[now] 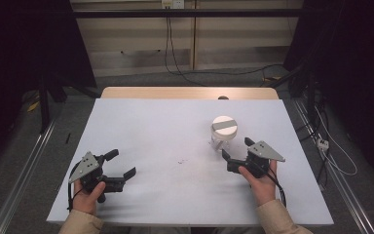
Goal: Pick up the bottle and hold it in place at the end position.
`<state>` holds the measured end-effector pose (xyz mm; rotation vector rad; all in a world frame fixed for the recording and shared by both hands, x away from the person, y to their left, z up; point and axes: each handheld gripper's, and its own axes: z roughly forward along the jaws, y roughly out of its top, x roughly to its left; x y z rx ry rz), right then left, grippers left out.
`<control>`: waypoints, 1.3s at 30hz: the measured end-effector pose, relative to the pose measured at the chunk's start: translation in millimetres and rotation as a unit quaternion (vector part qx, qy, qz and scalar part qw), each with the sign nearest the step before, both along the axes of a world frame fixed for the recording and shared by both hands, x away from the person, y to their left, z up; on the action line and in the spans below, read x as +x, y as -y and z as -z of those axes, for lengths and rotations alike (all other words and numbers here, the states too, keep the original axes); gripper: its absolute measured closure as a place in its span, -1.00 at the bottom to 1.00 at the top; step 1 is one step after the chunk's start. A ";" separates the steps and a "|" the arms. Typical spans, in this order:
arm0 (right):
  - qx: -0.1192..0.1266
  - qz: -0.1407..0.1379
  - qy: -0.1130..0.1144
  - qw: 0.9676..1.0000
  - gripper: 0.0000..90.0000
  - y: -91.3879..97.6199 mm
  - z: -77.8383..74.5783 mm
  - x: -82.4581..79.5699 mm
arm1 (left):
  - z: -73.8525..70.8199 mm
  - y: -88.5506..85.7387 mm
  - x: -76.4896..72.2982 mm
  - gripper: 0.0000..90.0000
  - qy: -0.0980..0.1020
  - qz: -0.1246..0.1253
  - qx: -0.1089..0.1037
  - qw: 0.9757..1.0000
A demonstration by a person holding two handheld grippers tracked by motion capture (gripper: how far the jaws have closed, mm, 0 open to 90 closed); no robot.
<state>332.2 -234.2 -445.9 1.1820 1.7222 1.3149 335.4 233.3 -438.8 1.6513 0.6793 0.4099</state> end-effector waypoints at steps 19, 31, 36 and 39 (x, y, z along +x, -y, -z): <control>-0.007 0.012 -0.012 1.000 -0.88 -16.6 2.4 23.1 | 0.8 1.5 0.5 -0.91 -0.004 0.006 0.003 1.000; -0.010 0.026 -0.029 0.999 -0.88 -22.9 7.5 38.8 | 1.3 1.7 0.9 -0.91 -0.005 0.006 0.003 1.000; -0.010 0.027 -0.031 0.999 -0.87 -25.7 8.5 43.9 | 1.6 1.9 1.0 -0.91 -0.006 0.005 0.004 1.000; -0.006 0.027 -0.032 0.999 -0.85 -27.3 9.1 49.0 | 1.5 2.3 0.9 -0.91 -0.006 0.006 0.006 1.000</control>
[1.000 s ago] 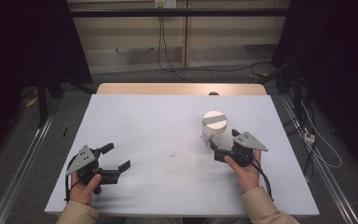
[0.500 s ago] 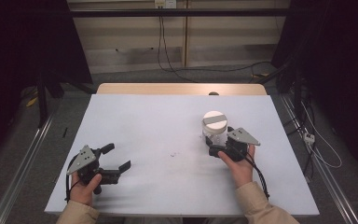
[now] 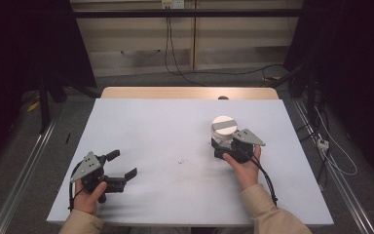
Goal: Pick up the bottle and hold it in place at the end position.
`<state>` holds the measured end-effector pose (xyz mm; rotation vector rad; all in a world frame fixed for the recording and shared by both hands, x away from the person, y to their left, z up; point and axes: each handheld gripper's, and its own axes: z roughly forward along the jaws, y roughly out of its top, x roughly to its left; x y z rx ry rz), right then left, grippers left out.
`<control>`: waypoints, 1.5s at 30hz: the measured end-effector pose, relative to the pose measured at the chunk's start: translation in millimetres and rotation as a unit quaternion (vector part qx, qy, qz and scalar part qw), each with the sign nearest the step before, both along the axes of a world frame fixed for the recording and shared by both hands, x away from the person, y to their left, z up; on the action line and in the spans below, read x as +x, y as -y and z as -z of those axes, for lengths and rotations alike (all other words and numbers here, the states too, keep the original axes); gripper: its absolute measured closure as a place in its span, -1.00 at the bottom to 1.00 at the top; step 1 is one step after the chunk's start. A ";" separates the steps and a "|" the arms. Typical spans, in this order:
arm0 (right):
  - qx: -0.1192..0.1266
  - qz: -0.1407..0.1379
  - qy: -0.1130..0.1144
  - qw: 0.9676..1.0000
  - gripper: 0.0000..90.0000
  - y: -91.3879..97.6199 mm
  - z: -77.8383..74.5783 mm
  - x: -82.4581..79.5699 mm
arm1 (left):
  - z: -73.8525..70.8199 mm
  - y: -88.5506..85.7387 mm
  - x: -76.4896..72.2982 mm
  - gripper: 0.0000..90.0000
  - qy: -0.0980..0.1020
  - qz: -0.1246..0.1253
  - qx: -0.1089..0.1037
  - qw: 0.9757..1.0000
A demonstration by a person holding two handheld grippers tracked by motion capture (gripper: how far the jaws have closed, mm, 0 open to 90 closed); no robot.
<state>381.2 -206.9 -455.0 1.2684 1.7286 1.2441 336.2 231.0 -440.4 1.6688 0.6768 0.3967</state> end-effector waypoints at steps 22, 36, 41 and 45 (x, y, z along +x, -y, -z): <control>-0.003 0.008 -0.016 1.000 -0.68 -6.1 6.4 19.7 | 1.1 1.0 1.5 -0.91 -0.002 0.002 0.007 1.000; -0.012 -0.008 -0.006 1.000 -0.59 -7.9 4.8 18.4 | 0.7 1.4 1.3 -0.91 0.000 0.003 0.008 1.000; -0.012 -0.026 -0.002 1.000 -0.59 -14.1 2.0 17.6 | 0.7 1.5 1.2 -0.91 0.000 0.004 0.008 1.000; -0.014 -0.042 0.000 0.999 -0.59 -19.1 -1.1 17.0 | 0.8 1.8 1.0 -0.91 -0.001 0.004 0.007 1.000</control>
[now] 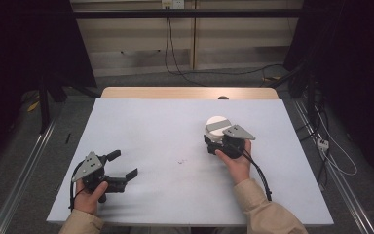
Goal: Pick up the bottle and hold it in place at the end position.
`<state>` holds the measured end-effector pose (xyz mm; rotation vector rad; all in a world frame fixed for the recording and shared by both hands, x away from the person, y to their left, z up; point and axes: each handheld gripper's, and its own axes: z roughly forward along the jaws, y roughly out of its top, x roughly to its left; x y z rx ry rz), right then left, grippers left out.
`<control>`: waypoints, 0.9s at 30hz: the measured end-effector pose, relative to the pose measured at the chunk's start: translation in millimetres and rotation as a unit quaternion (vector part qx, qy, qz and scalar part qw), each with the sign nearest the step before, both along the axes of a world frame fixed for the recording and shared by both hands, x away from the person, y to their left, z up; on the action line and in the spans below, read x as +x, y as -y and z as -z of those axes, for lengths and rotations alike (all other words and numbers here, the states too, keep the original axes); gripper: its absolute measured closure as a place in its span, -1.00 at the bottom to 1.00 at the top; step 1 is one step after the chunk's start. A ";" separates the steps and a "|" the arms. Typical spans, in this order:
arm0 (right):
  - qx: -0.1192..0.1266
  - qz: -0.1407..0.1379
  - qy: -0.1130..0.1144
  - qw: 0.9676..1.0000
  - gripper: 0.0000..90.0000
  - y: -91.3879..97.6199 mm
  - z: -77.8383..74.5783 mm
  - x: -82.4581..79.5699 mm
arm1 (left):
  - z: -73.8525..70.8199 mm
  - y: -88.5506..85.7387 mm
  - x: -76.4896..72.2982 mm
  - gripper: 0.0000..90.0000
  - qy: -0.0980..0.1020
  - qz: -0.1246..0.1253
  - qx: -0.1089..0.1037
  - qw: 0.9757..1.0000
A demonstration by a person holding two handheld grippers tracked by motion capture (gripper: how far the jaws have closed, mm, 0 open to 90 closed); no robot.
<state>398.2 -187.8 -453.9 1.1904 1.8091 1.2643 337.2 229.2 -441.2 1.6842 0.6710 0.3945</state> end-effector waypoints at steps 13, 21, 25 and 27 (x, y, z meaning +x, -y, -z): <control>-0.005 -0.039 -0.003 0.999 -0.59 -15.2 -1.2 3.2 | 0.4 -0.2 0.2 -0.91 -0.001 0.001 0.001 1.000; -0.005 -0.055 -0.007 0.998 -0.59 -23.6 -0.5 6.2 | 0.9 0.8 0.4 -0.91 -0.002 0.003 0.003 1.000; -0.002 -0.061 -0.009 0.998 -0.59 -27.2 -0.6 7.5 | 1.0 0.1 0.7 -0.91 -0.002 0.004 0.004 1.000; -0.002 -0.064 -0.008 0.998 -0.59 -28.7 -0.5 8.2 | 1.1 -0.2 0.8 -0.90 -0.003 0.003 0.003 1.000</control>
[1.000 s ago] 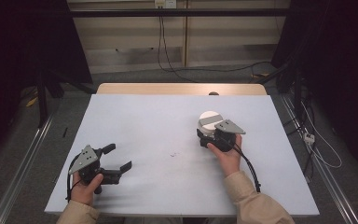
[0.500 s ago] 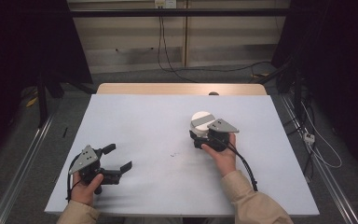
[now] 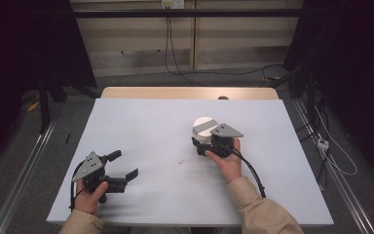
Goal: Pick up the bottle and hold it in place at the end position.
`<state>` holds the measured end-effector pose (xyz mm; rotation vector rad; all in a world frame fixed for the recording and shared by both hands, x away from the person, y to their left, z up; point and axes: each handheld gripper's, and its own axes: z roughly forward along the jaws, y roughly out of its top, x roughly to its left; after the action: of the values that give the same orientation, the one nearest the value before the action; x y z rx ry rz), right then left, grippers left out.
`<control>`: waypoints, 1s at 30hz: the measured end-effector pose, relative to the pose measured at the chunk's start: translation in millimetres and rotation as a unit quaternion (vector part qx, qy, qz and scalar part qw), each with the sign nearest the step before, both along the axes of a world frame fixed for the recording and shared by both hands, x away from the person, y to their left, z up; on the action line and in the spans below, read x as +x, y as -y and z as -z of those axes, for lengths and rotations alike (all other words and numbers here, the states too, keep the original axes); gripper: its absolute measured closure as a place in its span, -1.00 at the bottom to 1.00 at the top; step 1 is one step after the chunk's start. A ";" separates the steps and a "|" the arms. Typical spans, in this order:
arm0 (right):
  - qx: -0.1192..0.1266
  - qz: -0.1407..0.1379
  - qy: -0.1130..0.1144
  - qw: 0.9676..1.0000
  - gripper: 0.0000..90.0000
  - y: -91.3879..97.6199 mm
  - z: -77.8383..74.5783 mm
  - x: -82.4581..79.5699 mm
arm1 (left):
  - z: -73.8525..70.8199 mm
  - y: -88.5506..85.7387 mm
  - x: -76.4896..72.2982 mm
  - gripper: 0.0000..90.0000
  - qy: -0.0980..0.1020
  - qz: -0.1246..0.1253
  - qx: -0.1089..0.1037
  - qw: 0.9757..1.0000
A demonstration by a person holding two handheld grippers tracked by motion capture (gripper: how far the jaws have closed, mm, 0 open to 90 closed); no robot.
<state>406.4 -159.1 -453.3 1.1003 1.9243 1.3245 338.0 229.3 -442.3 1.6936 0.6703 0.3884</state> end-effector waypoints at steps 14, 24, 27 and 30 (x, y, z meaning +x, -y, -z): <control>0.006 -0.013 -0.003 1.000 -0.59 -12.4 -0.1 4.6 | 0.2 0.3 -0.1 -0.90 -0.001 0.000 -0.001 1.000; 0.007 -0.026 -0.007 1.000 -0.59 -21.0 1.1 6.1 | 0.5 1.0 -0.3 -0.91 -0.002 0.000 -0.001 1.000; 0.007 -0.028 -0.008 1.000 -0.59 -22.6 1.2 6.6 | 0.5 0.8 -0.4 -0.90 -0.002 0.001 0.000 1.000; 0.006 -0.032 -0.008 0.999 -0.59 -24.1 1.5 7.0 | 0.5 0.7 -0.5 -0.90 -0.002 0.001 -0.001 1.000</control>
<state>413.4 -135.0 -454.8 1.0656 1.9808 1.3667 337.5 228.7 -442.8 1.6937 0.6713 0.3836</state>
